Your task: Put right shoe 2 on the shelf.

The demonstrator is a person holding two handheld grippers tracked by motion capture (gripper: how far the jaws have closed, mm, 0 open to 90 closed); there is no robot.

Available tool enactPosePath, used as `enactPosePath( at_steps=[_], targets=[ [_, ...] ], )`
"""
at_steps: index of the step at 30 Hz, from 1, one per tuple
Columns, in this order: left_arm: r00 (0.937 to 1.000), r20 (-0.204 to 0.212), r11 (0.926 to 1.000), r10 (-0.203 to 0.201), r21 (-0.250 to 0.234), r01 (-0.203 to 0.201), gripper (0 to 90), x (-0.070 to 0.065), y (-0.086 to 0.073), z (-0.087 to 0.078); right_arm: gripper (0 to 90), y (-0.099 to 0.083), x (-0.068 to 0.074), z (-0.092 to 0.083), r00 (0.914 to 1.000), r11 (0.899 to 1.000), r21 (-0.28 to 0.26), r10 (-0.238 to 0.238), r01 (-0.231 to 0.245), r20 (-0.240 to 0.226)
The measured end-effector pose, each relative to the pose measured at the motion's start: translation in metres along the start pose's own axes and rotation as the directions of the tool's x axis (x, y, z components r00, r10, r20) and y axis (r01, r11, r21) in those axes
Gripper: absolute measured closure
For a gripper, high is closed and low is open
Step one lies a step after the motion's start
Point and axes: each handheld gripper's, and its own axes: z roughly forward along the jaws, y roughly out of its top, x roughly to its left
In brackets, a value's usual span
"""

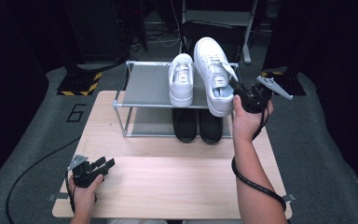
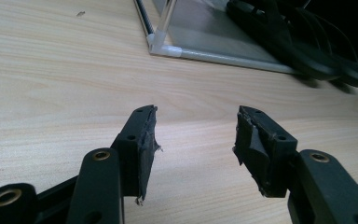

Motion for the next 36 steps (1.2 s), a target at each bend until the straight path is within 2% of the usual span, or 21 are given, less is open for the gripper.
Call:
enactPosePath(
  at_steps=[5, 9, 17, 26, 32, 36],
  targets=[
    [0.9999, -0.001, 0.9999, -0.013, 0.001, 0.013, 47.4, 0.001, 0.0, -0.002, 80.9, 0.002, -0.003, 0.012, 0.9997, 1.0, 0.012, 0.001, -0.002, 0.025],
    [1.0, -0.001, 1.0, -0.003, -0.005, 0.003, 47.4, 0.003, 0.0, -0.002, 80.8, 0.003, -0.006, 0.024, 0.9989, 0.999, 0.031, 0.01, -0.011, 0.046],
    [0.9999, 0.001, 0.9999, -0.011, -0.004, 0.011, 47.5, 0.005, 0.001, -0.002, 80.8, 0.005, -0.01, 0.045, 0.9963, 0.998, 0.057, 0.022, -0.026, 0.084],
    [0.9999, 0.0, 0.9999, -0.01, -0.012, 0.01, 47.6, 0.006, 0.001, -0.004, 80.6, 0.008, -0.013, 0.06, 0.9913, 0.995, 0.096, 0.027, -0.04, 0.129],
    [1.0, 0.002, 0.9999, -0.004, -0.01, 0.004, 47.6, 0.006, 0.001, -0.004, 80.5, 0.006, -0.013, 0.066, 0.99, 0.993, 0.107, 0.04, -0.054, 0.136],
    [0.9998, 0.001, 0.9997, -0.021, -0.01, 0.021, 47.6, 0.006, 0.001, -0.005, 80.5, 0.003, -0.014, 0.071, 0.9893, 0.992, 0.115, 0.041, -0.058, 0.14]
  ],
)
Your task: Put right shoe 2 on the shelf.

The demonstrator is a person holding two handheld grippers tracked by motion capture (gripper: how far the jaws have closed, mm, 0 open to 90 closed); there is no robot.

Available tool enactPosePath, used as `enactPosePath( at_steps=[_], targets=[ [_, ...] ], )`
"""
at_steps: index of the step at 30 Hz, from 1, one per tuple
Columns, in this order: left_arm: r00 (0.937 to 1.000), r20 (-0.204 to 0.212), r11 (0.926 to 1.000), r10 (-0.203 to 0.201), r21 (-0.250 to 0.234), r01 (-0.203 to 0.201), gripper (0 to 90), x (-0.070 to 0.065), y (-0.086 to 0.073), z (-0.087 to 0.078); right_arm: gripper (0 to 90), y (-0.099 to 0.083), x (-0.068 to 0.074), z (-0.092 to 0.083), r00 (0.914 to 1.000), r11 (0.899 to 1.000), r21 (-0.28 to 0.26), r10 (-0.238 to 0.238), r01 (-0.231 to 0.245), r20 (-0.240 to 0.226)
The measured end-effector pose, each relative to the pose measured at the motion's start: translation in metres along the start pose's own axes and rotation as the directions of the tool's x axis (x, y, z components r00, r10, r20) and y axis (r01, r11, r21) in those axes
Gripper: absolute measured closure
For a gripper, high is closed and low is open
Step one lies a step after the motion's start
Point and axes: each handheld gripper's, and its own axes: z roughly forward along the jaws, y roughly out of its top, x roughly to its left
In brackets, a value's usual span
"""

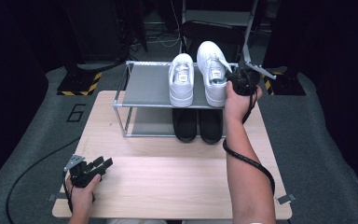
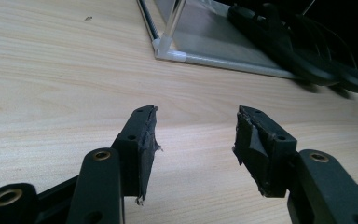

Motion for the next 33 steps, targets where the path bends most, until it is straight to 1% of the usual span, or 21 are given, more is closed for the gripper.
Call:
enactPosePath(
  at_steps=[3, 10, 12, 13, 16, 21, 28, 33],
  targets=[
    [1.0, 0.002, 1.0, 0.001, -0.001, -0.001, 47.7, 0.0, 0.0, 0.0, 80.5, -0.002, 0.0, 0.003, 1.0, 1.0, 0.006, 0.001, -0.001, 0.001],
    [1.0, 0.007, 1.0, 0.004, -0.005, -0.004, 47.7, 0.001, 0.0, 0.0, 80.3, -0.006, 0.001, 0.009, 0.9998, 1.0, 0.021, 0.02, -0.02, 0.004],
    [1.0, 0.005, 1.0, -0.006, -0.001, 0.006, 47.7, 0.001, 0.0, -0.001, 80.3, -0.007, 0.001, 0.01, 0.9998, 1.0, 0.02, 0.022, -0.022, 0.005],
    [1.0, 0.006, 1.0, 0.001, -0.006, -0.001, 47.7, 0.002, 0.0, -0.001, 80.2, -0.008, 0.0, 0.011, 0.9998, 1.0, 0.021, 0.021, -0.021, 0.004],
    [1.0, 0.006, 1.0, 0.002, -0.003, -0.002, 47.7, 0.002, 0.0, -0.001, 80.0, -0.009, 0.0, 0.013, 0.9994, 0.999, 0.028, 0.033, -0.034, 0.004],
    [1.0, 0.006, 1.0, 0.001, -0.002, -0.001, 47.8, 0.002, 0.0, 0.0, 79.5, -0.009, -0.001, 0.014, 0.9997, 0.999, 0.029, 0.022, -0.022, 0.009],
    [1.0, 0.005, 1.0, 0.004, -0.002, -0.004, 47.8, 0.002, 0.0, 0.0, 78.6, -0.01, -0.005, 0.015, 0.9987, 0.998, 0.029, 0.051, -0.051, 0.009],
    [1.0, 0.003, 1.0, -0.003, -0.007, 0.003, 47.8, 0.002, 0.0, 0.0, 77.7, -0.009, -0.005, 0.016, 0.9989, 0.998, 0.039, 0.046, -0.046, 0.012]
  ],
)
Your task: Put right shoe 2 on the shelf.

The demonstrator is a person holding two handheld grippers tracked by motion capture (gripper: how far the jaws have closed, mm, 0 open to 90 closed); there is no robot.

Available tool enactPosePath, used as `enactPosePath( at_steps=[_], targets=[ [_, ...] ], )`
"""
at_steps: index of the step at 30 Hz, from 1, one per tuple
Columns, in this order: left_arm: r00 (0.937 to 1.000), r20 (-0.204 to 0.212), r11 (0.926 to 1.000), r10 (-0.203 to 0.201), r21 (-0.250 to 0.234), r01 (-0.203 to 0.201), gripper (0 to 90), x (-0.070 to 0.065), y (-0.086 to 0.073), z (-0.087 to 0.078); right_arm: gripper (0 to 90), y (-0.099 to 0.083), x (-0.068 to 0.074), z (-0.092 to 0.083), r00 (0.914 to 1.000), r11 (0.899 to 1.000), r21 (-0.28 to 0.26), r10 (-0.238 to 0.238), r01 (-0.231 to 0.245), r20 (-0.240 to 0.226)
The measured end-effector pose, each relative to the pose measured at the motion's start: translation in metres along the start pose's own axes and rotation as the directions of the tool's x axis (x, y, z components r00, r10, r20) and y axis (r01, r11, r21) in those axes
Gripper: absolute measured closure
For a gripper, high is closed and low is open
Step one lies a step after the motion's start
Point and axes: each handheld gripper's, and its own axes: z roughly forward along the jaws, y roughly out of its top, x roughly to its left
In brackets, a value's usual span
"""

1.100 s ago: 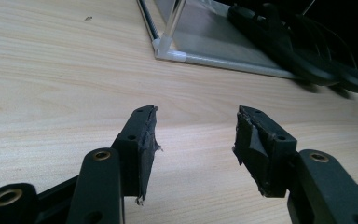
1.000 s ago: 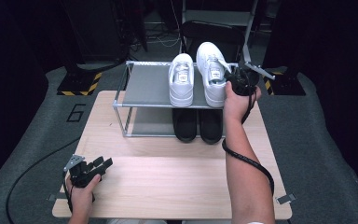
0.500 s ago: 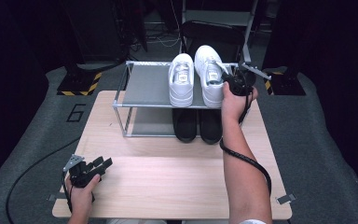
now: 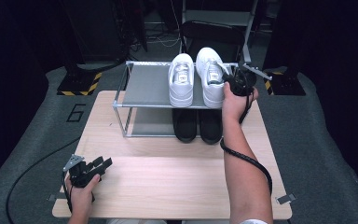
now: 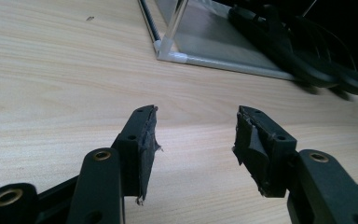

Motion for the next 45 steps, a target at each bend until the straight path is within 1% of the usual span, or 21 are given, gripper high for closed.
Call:
enactPosePath(
  at_steps=[1, 3, 5, 7, 8, 9, 10, 12, 13, 16, 20, 25, 27, 29, 31, 35, 36, 38, 41, 44, 45],
  targets=[
    [1.0, -0.001, 1.0, -0.007, 0.001, 0.007, 47.7, 0.0, 0.0, 0.0, 77.3, 0.0, 0.0, 0.001, 1.0, 1.0, 0.002, 0.008, -0.008, -0.001],
    [1.0, -0.002, 1.0, 0.005, 0.001, -0.005, 47.7, 0.001, 0.0, 0.0, 76.3, 0.001, -0.001, 0.002, 0.9999, 1.0, 0.01, 0.015, -0.015, 0.001],
    [1.0, -0.003, 1.0, -0.001, 0.003, 0.001, 47.8, 0.002, 0.0, 0.0, 75.6, 0.002, -0.003, 0.004, 0.9997, 1.0, 0.015, 0.022, -0.022, 0.008],
    [1.0, -0.006, 1.0, -0.004, 0.001, 0.004, 47.7, 0.002, 0.0, 0.0, 75.2, 0.002, -0.003, 0.004, 0.9997, 1.0, 0.011, 0.012, -0.012, 0.023],
    [0.9999, -0.007, 1.0, -0.009, 0.001, 0.009, 47.7, 0.002, 0.0, 0.0, 75.5, 0.003, -0.003, 0.005, 0.9992, 1.0, 0.008, 0.002, -0.002, 0.04],
    [0.9999, -0.005, 0.9999, -0.009, 0.01, 0.009, 47.7, 0.003, 0.0, -0.001, 75.4, 0.003, -0.005, 0.005, 0.9993, 1.0, 0.009, -0.007, 0.007, 0.037],
    [0.9999, -0.008, 0.9999, -0.008, 0.008, 0.008, 47.7, 0.003, 0.0, -0.001, 75.2, 0.004, -0.006, 0.006, 0.9996, 1.0, 0.012, -0.001, 0.001, 0.03],
    [1.0, -0.008, 1.0, -0.003, 0.006, 0.003, 47.8, 0.004, 0.0, 0.0, 74.4, 0.004, -0.006, 0.006, 0.9996, 1.0, 0.015, -0.006, 0.005, 0.026],
    [1.0, -0.008, 1.0, -0.004, 0.005, 0.004, 47.7, 0.004, 0.0, 0.0, 74.0, 0.005, -0.006, 0.007, 0.9996, 1.0, 0.016, -0.017, 0.017, 0.02],
    [0.9999, -0.007, 0.9999, -0.012, 0.004, 0.012, 47.7, 0.004, 0.0, -0.001, 73.0, 0.005, -0.006, 0.007, 0.9996, 1.0, 0.014, -0.02, 0.02, 0.018],
    [0.9999, -0.008, 1.0, -0.01, 0.0, 0.01, 47.7, 0.004, 0.0, 0.0, 70.7, 0.004, -0.008, 0.007, 1.0, 1.0, 0.01, 0.004, -0.004, 0.003],
    [0.9999, -0.01, 0.9999, -0.012, 0.0, 0.012, 47.6, 0.004, 0.0, 0.0, 67.5, 0.005, -0.008, 0.006, 1.0, 1.0, 0.011, 0.003, -0.003, -0.006],
    [0.9999, -0.009, 0.9999, -0.011, 0.0, 0.011, 47.4, 0.004, 0.0, 0.0, 66.0, 0.005, -0.008, 0.005, 0.9999, 1.0, -0.001, -0.006, 0.006, -0.013],
    [0.9999, -0.008, 0.9999, -0.008, 0.008, 0.008, 47.3, 0.004, 0.0, -0.001, 63.3, 0.006, -0.007, 0.004, 0.9997, 1.0, -0.014, 0.002, -0.003, -0.024],
    [0.9999, -0.011, 1.0, -0.006, 0.0, 0.006, 47.0, 0.003, 0.0, 0.0, 62.3, 0.009, -0.007, 0.0, 0.9991, 0.999, -0.035, 0.005, -0.006, -0.043],
    [0.9998, -0.013, 0.9998, -0.018, 0.0, 0.018, 46.0, 0.002, -0.001, 0.003, 61.2, 0.015, -0.003, -0.007, 0.9979, 0.999, -0.047, -0.015, 0.012, -0.064],
    [0.9998, -0.013, 0.9999, -0.014, 0.009, 0.014, 45.8, 0.002, -0.001, 0.002, 60.8, 0.017, -0.002, -0.009, 0.9974, 0.999, -0.05, -0.014, 0.01, -0.071],
    [0.9999, -0.014, 0.9999, -0.009, 0.004, 0.009, 45.5, 0.003, -0.001, 0.003, 59.6, 0.018, -0.002, -0.013, 0.9964, 0.998, -0.062, -0.02, 0.015, -0.082],
    [0.9997, -0.02, 0.9999, -0.016, -0.001, 0.016, 45.1, 0.003, -0.001, 0.003, 56.7, 0.017, -0.005, -0.018, 0.9958, 0.997, -0.074, -0.02, 0.014, -0.089],
    [0.9997, -0.022, 0.9999, -0.012, -0.001, 0.012, 45.0, 0.004, -0.001, 0.001, 55.1, 0.015, -0.01, -0.021, 0.9958, 0.998, -0.068, -0.008, 0.002, -0.091],
    [0.9997, -0.021, 0.9999, -0.012, 0.009, 0.013, 44.9, 0.004, -0.002, 0.0, 54.9, 0.014, -0.011, -0.022, 0.9958, 0.998, -0.069, -0.01, 0.003, -0.091]
  ],
)
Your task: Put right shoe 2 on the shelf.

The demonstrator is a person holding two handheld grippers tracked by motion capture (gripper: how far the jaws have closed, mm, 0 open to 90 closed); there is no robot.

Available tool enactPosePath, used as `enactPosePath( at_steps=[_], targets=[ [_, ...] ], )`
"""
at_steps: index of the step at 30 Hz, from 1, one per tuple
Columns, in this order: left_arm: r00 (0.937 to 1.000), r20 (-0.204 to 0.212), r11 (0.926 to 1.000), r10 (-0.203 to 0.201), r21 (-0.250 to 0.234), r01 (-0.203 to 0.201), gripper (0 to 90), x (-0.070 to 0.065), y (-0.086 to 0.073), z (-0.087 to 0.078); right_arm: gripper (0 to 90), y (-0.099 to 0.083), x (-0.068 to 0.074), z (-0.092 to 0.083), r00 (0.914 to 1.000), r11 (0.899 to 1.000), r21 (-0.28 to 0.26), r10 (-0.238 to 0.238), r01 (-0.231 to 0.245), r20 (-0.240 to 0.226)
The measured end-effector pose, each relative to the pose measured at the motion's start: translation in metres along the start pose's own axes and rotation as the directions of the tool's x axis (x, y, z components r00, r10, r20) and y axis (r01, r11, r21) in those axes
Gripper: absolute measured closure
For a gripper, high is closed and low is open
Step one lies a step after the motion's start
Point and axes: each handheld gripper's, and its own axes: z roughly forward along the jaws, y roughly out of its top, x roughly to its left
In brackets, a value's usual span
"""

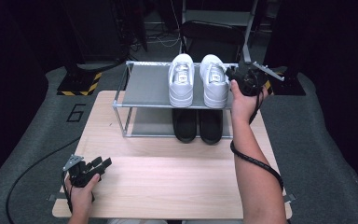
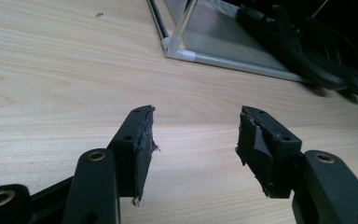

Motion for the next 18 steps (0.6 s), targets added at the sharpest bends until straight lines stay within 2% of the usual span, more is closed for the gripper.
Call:
enactPosePath(
  at_steps=[6, 9, 10, 15, 16, 17, 18],
  targets=[
    [0.9999, 0.004, 0.9999, 0.013, -0.006, -0.013, 44.4, -0.003, -0.001, -0.002, 53.0, -0.004, -0.004, -0.011, 1.0, 1.0, -0.005, -0.001, 0.001, -0.007],
    [0.9998, 0.01, 0.9997, 0.019, 0.014, -0.019, 44.3, -0.003, -0.001, -0.003, 51.7, -0.005, -0.002, -0.018, 0.9998, 1.0, 0.001, -0.006, 0.006, -0.021],
    [0.9998, 0.005, 0.9998, 0.019, 0.002, -0.019, 44.3, -0.004, -0.002, -0.002, 51.3, -0.006, -0.002, -0.022, 0.9996, 1.0, -0.001, -0.005, 0.005, -0.029],
    [0.9998, -0.001, 0.9998, 0.021, -0.001, -0.021, 44.3, -0.003, -0.001, -0.004, 50.1, -0.01, 0.0, -0.039, 0.9973, 1.0, -0.009, -0.013, 0.012, -0.072],
    [0.9998, 0.0, 0.9998, 0.019, 0.01, -0.019, 44.3, -0.003, -0.001, -0.005, 49.9, -0.011, 0.0, -0.043, 0.9969, 1.0, -0.008, -0.015, 0.014, -0.077],
    [0.9998, -0.006, 0.9998, 0.018, -0.007, -0.018, 44.3, -0.003, -0.002, -0.005, 49.5, -0.012, 0.0, -0.045, 0.9967, 1.0, -0.009, -0.013, 0.012, -0.081],
    [0.9998, -0.009, 0.9999, 0.016, -0.003, -0.016, 44.3, -0.002, -0.002, -0.005, 49.2, -0.014, 0.001, -0.05, 0.9955, 1.0, -0.01, -0.017, 0.017, -0.093]
  ],
)
